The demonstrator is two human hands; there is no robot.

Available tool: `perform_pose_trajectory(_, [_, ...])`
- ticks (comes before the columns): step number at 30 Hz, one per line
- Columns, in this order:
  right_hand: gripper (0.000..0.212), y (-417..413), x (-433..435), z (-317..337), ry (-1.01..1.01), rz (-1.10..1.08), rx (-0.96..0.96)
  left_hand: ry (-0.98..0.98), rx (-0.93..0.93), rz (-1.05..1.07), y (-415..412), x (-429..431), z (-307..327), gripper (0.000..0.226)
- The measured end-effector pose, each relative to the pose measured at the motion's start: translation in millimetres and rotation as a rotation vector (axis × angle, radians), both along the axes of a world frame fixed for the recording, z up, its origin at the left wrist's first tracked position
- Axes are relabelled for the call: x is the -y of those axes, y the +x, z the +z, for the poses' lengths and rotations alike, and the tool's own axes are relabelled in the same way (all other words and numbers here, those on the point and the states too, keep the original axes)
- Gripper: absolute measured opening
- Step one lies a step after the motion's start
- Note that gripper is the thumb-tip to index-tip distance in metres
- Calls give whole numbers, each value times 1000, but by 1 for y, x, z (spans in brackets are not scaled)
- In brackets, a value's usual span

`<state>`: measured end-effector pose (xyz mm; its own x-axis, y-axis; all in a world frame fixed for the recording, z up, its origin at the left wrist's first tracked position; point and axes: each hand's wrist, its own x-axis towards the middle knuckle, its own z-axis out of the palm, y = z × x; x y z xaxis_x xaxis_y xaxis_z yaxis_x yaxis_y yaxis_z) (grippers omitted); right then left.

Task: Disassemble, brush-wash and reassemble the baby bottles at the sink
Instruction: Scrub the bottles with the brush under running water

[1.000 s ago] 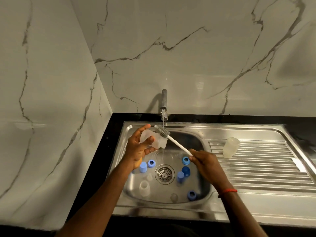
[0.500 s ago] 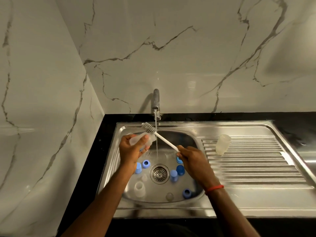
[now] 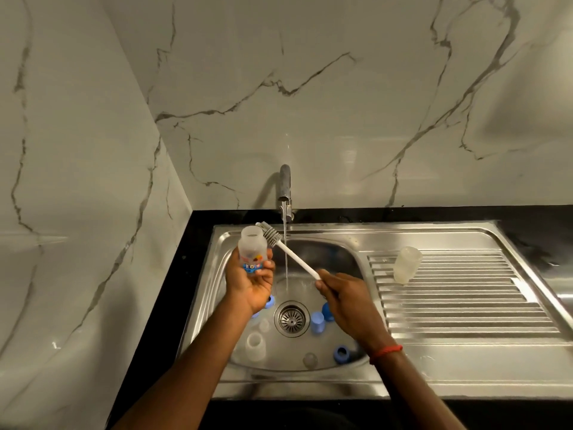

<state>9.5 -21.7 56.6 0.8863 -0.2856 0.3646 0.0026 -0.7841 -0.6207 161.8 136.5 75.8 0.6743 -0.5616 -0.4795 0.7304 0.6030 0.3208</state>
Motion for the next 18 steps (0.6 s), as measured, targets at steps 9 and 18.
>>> perform_pose_trajectory(9, [36, 8, -3, -6, -2, -7, 35, 234, 88, 46, -3, 9, -10, 75])
perform_pose_trajectory(18, [22, 2, 5, -19, 62, -27, -12, 769, 590, -125, -4, 15, -14, 78])
